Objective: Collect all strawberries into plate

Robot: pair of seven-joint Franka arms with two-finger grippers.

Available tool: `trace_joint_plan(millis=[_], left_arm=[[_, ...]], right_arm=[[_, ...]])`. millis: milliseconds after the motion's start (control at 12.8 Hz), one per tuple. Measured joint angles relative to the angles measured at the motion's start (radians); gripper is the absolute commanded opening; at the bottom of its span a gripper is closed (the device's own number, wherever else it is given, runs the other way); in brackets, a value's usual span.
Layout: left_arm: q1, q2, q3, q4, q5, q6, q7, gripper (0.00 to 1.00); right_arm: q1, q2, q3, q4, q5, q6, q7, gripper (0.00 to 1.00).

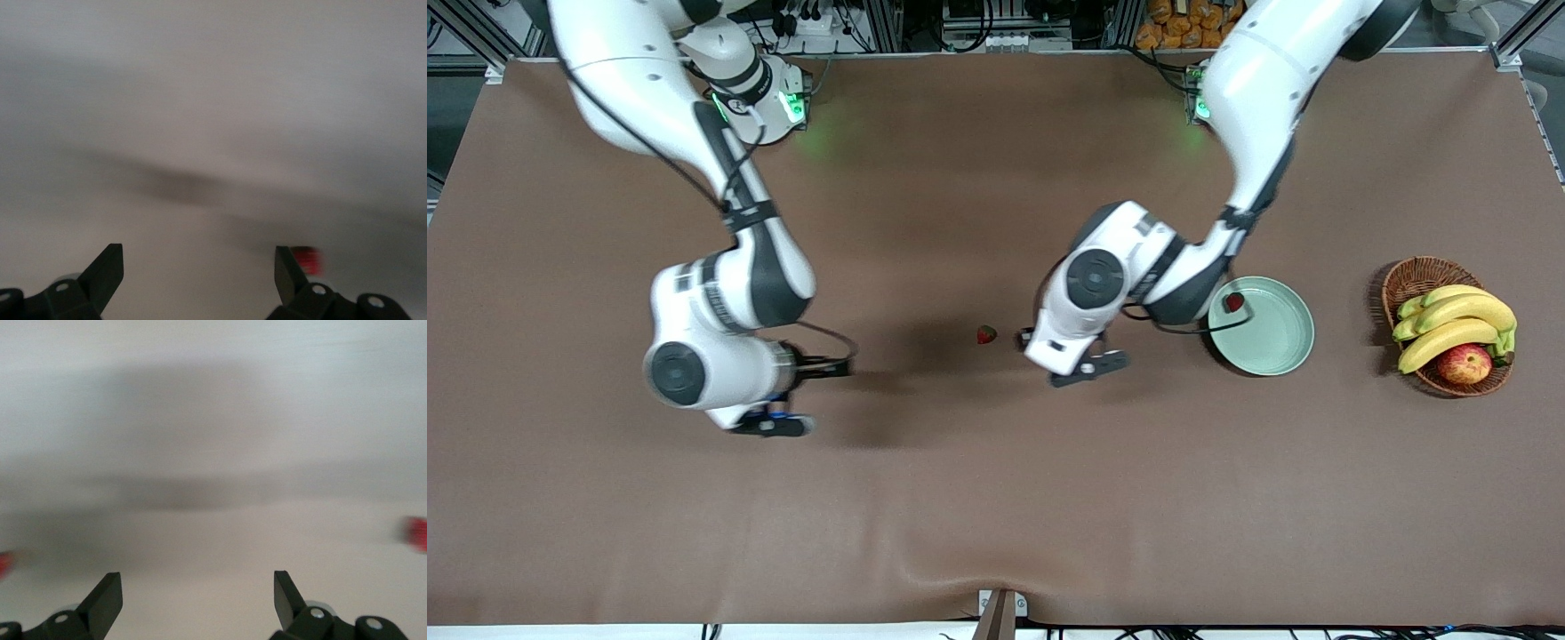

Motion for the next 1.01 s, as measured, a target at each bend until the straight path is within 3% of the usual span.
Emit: trace_joint_plan(millis=[234, 467, 701, 857, 934, 1012], left_arm=[[-0.075, 0.081, 0.009, 0.044, 0.000, 0.143, 0.000, 0.84], [-0.162, 0.136, 0.061, 0.079, 0.000, 0.168, 0.000, 0.78], [-0.190, 0.163, 0.072, 0.084, 0.000, 0.176, 0.000, 0.63], [-0.190, 0.171, 0.072, 0.084, 0.000, 0.177, 0.001, 0.45], [-0.193, 0.175, 0.072, 0.084, 0.000, 0.177, 0.001, 0.27], [-0.197, 0.178, 0.072, 0.084, 0.000, 0.177, 0.002, 0.04]], right_arm=[[-0.086, 0.000, -0.003, -0.057, -0.122, -0.010, -0.162, 1.00], [-0.172, 0.003, -0.006, -0.111, -0.134, 0.032, -0.321, 1.00], [-0.221, 0.026, -0.006, -0.155, -0.134, 0.105, -0.409, 0.96], [-0.225, 0.049, -0.004, -0.190, -0.134, 0.123, -0.415, 0.87], [-0.225, 0.057, -0.001, -0.208, -0.134, 0.127, -0.415, 0.79], [-0.225, 0.062, 0.001, -0.222, -0.134, 0.128, -0.414, 0.62]])
